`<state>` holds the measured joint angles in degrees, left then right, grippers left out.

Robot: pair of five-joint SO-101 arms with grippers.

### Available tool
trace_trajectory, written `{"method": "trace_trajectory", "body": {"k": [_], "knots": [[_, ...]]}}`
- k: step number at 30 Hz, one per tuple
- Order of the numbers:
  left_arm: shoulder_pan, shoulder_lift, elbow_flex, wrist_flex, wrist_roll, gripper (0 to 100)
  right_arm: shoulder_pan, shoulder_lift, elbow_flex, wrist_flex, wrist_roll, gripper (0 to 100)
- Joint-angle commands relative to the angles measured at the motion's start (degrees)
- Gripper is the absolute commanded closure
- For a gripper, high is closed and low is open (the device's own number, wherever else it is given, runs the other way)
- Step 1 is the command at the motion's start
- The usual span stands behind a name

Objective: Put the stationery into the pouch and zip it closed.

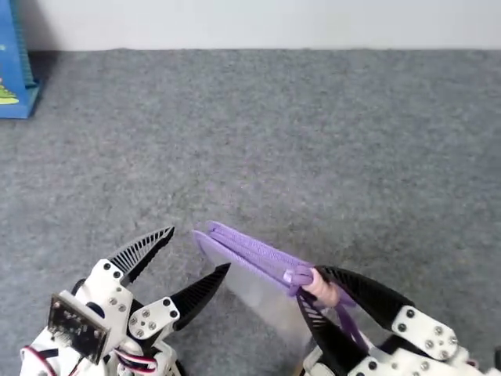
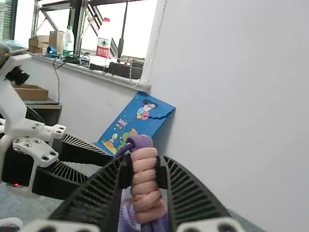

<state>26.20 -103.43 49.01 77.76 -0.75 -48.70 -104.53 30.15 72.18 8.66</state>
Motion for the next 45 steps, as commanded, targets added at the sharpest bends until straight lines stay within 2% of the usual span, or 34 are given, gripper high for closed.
{"method": "trace_trajectory", "body": {"k": [1, 4, 7, 18, 23, 29, 33, 37, 42, 45], "knots": [[4.04, -0.26, -0.31, 0.44, -0.53, 71, -1.19, 0.48, -3.08, 0.84, 0.26, 99.1], [10.37, -0.26, -0.13, 0.70, -0.53, 71, -1.71, 0.48, -2.73, 0.57, 0.26, 99.1], [13.01, -0.26, -0.31, 1.14, -0.53, 71, -1.89, 0.48, -2.55, 0.40, 0.26, 99.1], [13.01, -0.35, -1.27, 2.81, -0.62, 71, -1.54, 0.48, -0.18, -0.92, 0.88, 99.1], [13.01, -0.35, -1.19, 3.08, -0.09, 71, 4.26, 0.48, 4.75, -7.25, 0.62, 99.1], [13.01, -0.35, -1.19, 3.08, 3.52, 71, 7.60, 0.57, 13.36, -15.25, 0.18, 99.1], [13.27, -0.35, -1.19, 2.90, 3.78, 78, 9.45, 1.19, 16.70, -19.56, -3.34, 99.1], [13.36, -0.35, -1.10, 2.81, 3.52, 85, 9.27, 5.14, 17.05, -22.55, -6.15, 99.1], [13.45, -0.09, -0.57, 2.73, 3.52, 85, 8.40, 9.19, 16.88, -25.54, -10.64, 99.1], [13.45, -0.18, 1.45, 1.93, 3.43, 85, 4.79, 9.71, 16.97, -24.40, -11.87, 99.1]]}}
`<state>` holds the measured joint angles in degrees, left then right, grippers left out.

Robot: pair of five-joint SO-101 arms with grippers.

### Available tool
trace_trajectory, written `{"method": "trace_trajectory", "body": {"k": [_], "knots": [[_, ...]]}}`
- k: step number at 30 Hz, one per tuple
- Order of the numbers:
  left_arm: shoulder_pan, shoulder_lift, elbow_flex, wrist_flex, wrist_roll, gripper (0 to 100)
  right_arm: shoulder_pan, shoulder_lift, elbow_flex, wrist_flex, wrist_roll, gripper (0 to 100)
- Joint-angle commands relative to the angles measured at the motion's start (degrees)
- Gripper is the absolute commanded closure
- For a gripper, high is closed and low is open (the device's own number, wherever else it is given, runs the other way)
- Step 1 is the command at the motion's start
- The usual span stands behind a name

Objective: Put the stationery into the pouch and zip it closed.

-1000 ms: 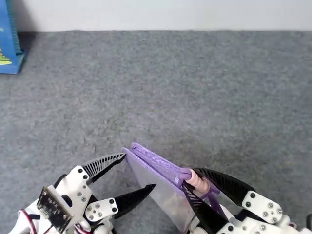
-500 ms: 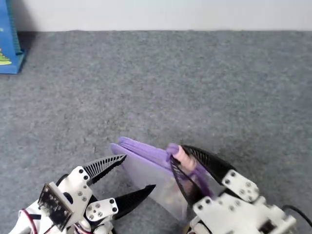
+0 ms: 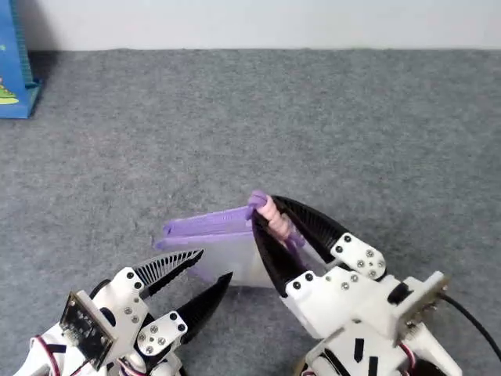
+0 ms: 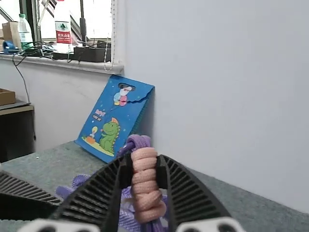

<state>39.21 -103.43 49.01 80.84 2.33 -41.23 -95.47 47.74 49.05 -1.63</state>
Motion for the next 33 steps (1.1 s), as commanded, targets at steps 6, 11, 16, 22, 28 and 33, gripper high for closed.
{"method": "trace_trajectory", "body": {"k": [6, 11, 16, 22, 28, 33], "knots": [[0.44, -0.26, 4.18, -2.90, -0.26, 85, -5.32, 0.57, -0.70, 7.60, -3.69, 99.1], [0.35, -0.35, -2.15, 2.55, -4.48, 84, -5.23, -0.40, -0.62, 14.73, -3.43, 99.1], [0.09, -0.35, -8.04, 9.76, -5.27, 73, -4.00, -6.55, -0.53, 18.51, -2.55, 99.1], [-6.15, -0.18, -9.01, 11.34, -7.03, 70, -4.09, -8.57, -3.34, 25.98, -0.09, 99.1], [-10.46, 0.00, -8.75, 8.97, -9.14, 70, -5.41, -8.57, -9.32, 26.42, 0.35, 99.1], [-11.60, 0.00, -4.53, 5.19, -9.14, 70, -14.73, -8.57, -11.25, 29.41, 0.35, 99.1]]}}
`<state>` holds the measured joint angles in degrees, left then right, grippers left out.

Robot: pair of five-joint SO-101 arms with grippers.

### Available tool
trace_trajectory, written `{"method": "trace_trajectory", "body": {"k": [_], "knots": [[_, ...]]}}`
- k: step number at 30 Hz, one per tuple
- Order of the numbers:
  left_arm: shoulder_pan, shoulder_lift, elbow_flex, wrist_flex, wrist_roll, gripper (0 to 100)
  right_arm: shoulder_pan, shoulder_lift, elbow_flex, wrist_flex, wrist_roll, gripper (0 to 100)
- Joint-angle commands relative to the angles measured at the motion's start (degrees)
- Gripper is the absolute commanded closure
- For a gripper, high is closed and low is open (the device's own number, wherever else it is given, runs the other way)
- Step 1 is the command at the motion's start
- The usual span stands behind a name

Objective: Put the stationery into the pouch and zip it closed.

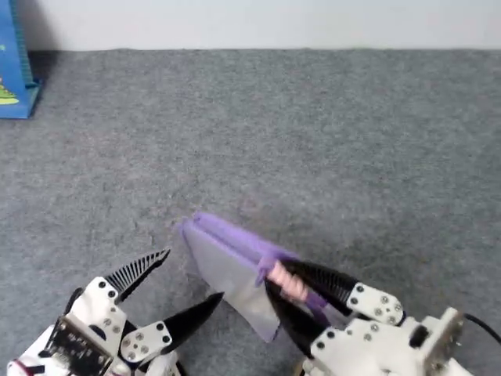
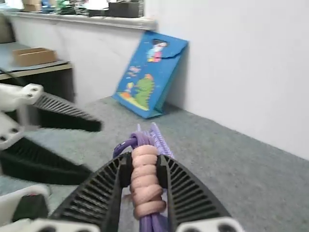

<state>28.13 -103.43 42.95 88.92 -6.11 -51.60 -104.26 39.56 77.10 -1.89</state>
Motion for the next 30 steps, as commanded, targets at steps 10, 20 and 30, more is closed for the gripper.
{"method": "trace_trajectory", "body": {"k": [10, 20, 30], "knots": [[-0.62, -0.09, 3.03, -4.40, -0.88, 70, -5.32, 0.22, -3.25, 6.90, 3.25, 99.1], [-6.07, 0.00, 5.67, -8.62, -3.87, 70, -9.27, 0.22, -6.15, 9.45, 3.69, 99.1], [-1.93, -0.18, 7.78, -7.12, -6.24, 70, -11.65, 0.22, -7.03, 11.56, 3.96, 99.1]]}}
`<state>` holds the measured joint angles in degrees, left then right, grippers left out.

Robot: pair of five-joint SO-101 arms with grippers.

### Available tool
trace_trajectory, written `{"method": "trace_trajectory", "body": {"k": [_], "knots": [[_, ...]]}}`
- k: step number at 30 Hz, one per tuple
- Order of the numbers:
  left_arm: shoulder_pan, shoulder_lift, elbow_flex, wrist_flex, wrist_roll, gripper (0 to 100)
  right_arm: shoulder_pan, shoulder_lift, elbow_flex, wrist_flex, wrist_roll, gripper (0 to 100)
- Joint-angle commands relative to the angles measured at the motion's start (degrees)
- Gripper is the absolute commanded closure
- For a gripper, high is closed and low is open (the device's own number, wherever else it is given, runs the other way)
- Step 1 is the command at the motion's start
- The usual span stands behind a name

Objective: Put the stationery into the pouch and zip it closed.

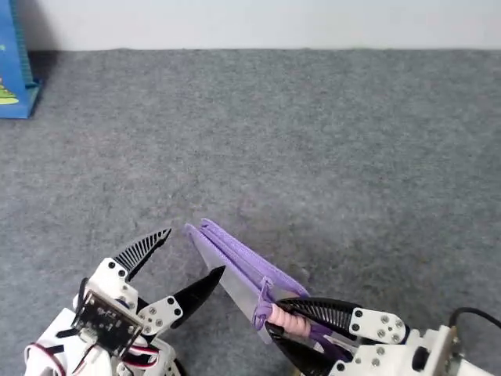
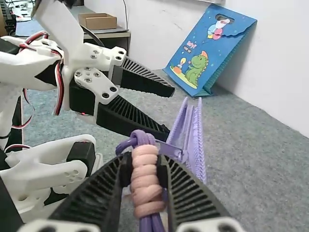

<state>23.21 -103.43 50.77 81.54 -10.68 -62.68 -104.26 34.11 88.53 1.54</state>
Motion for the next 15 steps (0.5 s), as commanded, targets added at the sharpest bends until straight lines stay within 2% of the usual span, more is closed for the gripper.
{"method": "trace_trajectory", "body": {"k": [1, 5, 15], "knots": [[4.40, -0.26, -0.22, 1.41, -2.02, 70, -0.48, 0.31, -1.58, -0.13, 0.62, 99.1], [8.26, -0.26, -0.48, 3.52, -1.76, 70, 0.57, 0.75, -1.58, -3.91, 1.58, 99.1], [8.79, -0.35, -0.40, 3.34, 5.10, 70, 10.77, 0.92, 4.40, -20.18, 3.96, 99.1]]}}
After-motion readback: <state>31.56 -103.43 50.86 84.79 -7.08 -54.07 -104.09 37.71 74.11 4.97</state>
